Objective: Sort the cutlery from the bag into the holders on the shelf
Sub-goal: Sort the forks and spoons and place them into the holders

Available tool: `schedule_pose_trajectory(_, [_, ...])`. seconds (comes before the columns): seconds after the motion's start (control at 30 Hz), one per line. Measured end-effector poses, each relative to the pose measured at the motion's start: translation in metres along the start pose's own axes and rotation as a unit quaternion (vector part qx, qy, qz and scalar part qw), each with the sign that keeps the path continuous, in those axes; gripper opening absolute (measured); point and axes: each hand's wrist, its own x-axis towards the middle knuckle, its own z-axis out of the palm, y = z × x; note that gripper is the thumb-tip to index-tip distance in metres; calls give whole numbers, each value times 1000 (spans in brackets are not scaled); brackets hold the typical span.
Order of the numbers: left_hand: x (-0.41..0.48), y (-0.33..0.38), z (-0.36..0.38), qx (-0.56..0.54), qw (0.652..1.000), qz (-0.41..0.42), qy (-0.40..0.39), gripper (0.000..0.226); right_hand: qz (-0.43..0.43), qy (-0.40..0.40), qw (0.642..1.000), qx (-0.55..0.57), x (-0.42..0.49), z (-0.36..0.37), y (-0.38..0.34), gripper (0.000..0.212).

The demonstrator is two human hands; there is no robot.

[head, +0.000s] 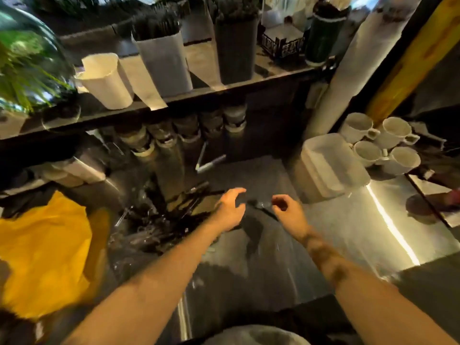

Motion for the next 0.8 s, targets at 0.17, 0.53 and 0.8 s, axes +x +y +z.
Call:
schedule_pose_trajectory(0.17, [-16, -32, 34, -25, 996, -78, -21, 42, 10, -27, 991, -133, 2, 14, 35, 27])
schedule_pose_trajectory(0.53, [-53, -65, 77, -138, 969, -206, 3, 39, -43, -89, 900, -424, 6, 31, 65, 25])
schedule_pose_trajectory(0.8, [-62, -67, 63, -336, 888, -300, 89, 23, -89, -196, 968, -132, -38, 76, 35, 9])
